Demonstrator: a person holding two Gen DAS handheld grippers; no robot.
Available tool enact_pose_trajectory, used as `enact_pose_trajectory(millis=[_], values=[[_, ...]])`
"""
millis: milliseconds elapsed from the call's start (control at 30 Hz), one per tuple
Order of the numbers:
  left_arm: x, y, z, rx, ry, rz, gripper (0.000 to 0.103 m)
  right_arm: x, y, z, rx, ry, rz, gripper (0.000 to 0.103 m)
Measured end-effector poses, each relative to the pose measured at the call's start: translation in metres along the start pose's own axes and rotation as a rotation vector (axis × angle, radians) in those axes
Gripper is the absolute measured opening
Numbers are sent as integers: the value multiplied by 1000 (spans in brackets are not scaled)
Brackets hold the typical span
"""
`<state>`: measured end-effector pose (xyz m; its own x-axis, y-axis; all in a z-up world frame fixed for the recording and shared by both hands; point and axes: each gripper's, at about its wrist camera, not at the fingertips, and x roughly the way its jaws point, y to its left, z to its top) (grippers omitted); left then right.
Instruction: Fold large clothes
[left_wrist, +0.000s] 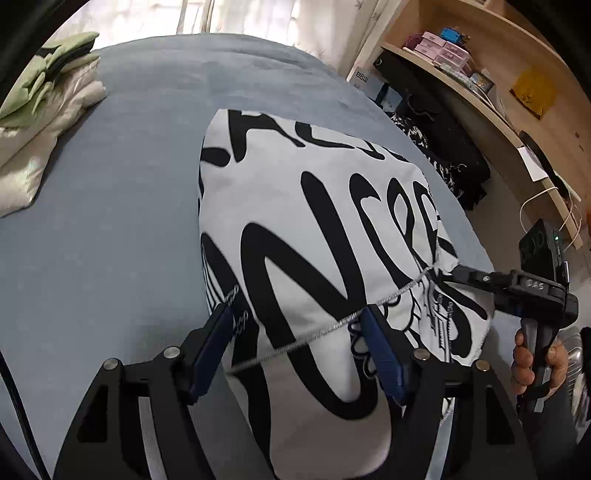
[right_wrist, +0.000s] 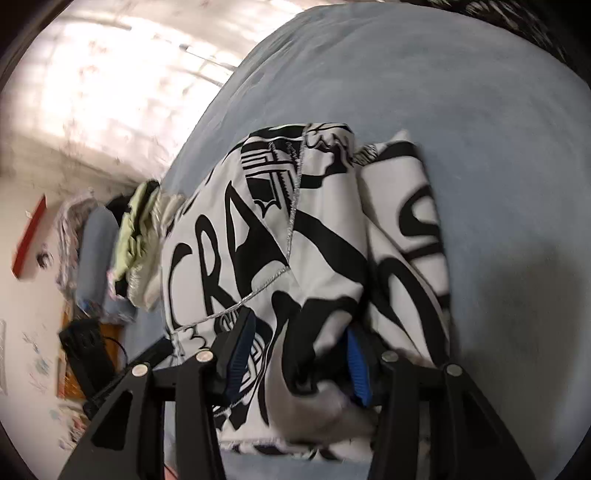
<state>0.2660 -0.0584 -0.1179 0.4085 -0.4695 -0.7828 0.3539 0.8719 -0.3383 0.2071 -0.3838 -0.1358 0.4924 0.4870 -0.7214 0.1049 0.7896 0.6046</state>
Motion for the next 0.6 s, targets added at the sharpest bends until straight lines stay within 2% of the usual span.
enact_pose_trajectory(millis=[33,100,167,267,333,533,600], values=[[1,-1,0,0,-3,5,71,2,3,0,-20,0,-20,19],[0,-7,0,5,-6,22,70,-2,7,-2,-40,-21,-22,15],[-5,-18,0,21,-11,46,63,-20,12,-7,-76,-72,-27,11],[-12,-35,1,71,-20,89,53,-54,19,-23,-112,-173,-22,8],[-11,-48,-3,109,-30,128,53,-64,17,-34,-125,-207,-55,8],[2,-63,-1,143,-47,272,53,-34,-3,-44,-132,-184,-173,8],[5,-64,-1,166,-64,307,53,-25,-11,-43,-108,-181,-185,8]])
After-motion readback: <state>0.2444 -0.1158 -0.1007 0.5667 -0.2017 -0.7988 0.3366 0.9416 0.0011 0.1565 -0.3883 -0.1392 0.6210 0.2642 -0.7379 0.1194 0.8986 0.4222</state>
